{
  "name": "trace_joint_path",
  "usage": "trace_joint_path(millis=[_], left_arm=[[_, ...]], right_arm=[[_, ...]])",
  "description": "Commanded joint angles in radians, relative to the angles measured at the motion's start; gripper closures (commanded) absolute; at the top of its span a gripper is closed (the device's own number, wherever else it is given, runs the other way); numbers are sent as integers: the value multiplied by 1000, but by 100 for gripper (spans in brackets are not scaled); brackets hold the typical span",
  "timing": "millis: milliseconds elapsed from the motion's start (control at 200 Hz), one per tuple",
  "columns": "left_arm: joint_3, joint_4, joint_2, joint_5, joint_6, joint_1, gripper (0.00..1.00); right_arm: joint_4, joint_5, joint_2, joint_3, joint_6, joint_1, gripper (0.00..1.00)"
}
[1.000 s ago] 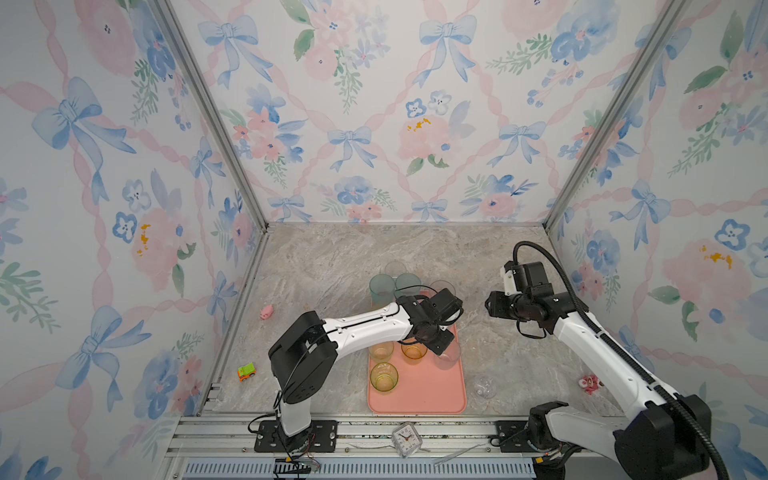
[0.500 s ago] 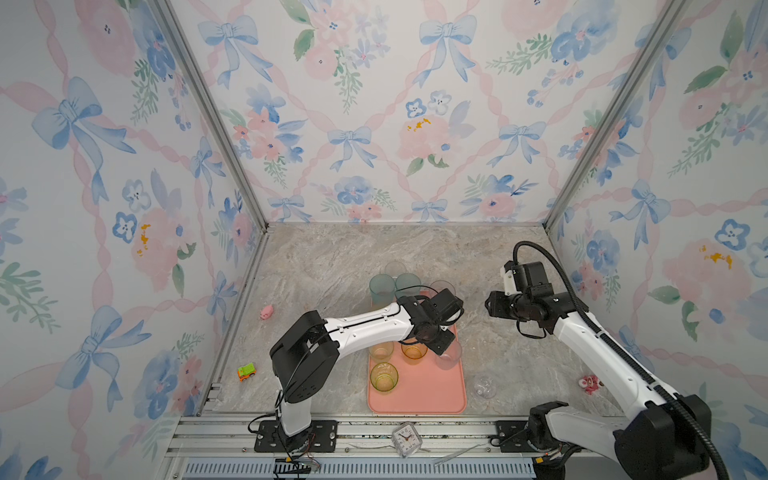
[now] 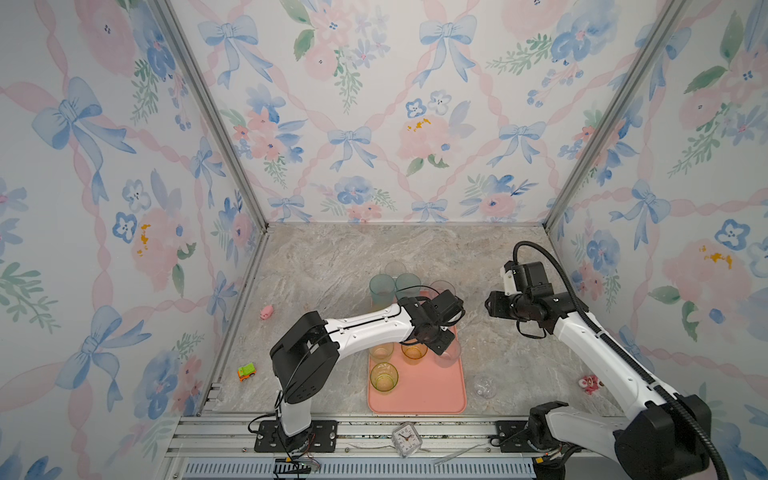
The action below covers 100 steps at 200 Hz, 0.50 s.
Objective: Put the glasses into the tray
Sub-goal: 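Lower the clear frosted cup onto the tray's near end and open the left gripper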
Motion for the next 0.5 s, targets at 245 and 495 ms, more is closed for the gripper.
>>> trace_joint_path(millis=[245, 495], left_arm=[[-28, -8, -31, -56, 15, -11, 91], [-35, -7, -49, -69, 14, -13, 85]], right_arm=[[-9, -18, -1, 18, 1, -9, 50], [-12, -19, -3, 22, 5, -5, 50]])
